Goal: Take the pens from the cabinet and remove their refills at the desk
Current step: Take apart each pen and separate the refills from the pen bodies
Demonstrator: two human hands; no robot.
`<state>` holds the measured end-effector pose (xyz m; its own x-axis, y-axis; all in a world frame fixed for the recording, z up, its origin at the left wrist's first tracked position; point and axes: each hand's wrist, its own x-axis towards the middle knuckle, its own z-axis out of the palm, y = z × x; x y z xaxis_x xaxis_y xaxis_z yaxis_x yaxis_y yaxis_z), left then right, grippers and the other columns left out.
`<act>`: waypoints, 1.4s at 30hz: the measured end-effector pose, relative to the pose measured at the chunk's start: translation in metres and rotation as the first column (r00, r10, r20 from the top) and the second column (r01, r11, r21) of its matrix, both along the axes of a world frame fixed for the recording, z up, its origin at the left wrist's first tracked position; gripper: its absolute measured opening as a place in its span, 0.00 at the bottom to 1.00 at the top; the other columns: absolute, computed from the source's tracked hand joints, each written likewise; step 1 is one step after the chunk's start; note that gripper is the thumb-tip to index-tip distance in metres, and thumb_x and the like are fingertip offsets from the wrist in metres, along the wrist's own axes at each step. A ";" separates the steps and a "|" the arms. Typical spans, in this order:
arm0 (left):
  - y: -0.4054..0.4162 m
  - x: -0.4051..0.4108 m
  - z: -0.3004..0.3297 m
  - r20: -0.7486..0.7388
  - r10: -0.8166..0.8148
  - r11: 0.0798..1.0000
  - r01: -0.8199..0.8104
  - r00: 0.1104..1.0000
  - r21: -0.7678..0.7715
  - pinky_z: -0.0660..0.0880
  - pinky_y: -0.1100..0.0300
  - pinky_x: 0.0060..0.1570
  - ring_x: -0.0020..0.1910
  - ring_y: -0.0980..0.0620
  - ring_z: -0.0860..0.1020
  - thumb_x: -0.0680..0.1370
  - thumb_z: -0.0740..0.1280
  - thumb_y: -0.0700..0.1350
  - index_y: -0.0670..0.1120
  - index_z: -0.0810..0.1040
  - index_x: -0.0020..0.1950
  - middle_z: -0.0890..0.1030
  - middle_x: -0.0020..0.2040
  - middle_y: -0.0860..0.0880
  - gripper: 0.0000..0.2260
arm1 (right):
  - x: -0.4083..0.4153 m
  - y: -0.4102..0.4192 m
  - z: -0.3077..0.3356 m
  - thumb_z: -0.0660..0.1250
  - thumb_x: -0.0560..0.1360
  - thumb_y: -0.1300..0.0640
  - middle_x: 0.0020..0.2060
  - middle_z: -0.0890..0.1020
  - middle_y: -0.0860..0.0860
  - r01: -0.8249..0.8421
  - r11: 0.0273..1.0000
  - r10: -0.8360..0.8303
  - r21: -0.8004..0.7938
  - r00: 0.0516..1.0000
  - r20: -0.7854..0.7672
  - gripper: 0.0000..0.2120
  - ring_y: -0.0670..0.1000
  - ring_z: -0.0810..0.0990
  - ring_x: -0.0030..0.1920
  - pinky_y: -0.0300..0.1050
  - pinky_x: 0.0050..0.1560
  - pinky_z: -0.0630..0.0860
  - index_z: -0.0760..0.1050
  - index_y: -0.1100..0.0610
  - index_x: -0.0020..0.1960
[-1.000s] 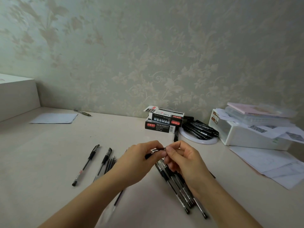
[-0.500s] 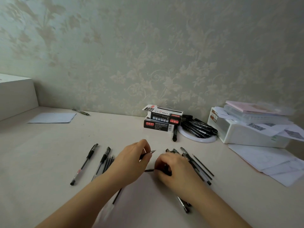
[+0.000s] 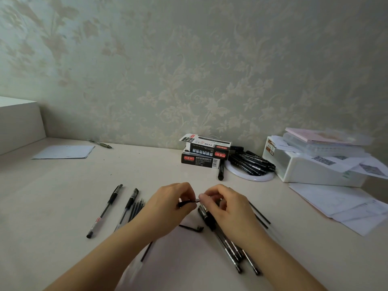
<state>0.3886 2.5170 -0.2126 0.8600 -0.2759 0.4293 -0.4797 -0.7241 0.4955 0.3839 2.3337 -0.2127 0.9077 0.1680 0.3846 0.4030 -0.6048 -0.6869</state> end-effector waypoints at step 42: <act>-0.002 0.001 0.001 -0.043 -0.133 0.984 0.126 0.990 -0.124 0.74 0.68 0.36 0.33 0.59 0.77 0.77 0.67 0.50 0.56 0.79 0.45 0.81 0.37 0.63 0.02 | 0.005 -0.006 0.003 0.71 0.76 0.53 0.38 0.85 0.46 -0.128 0.958 0.171 0.255 0.974 -0.152 0.03 0.47 0.83 0.40 0.40 0.42 0.79 0.80 0.46 0.44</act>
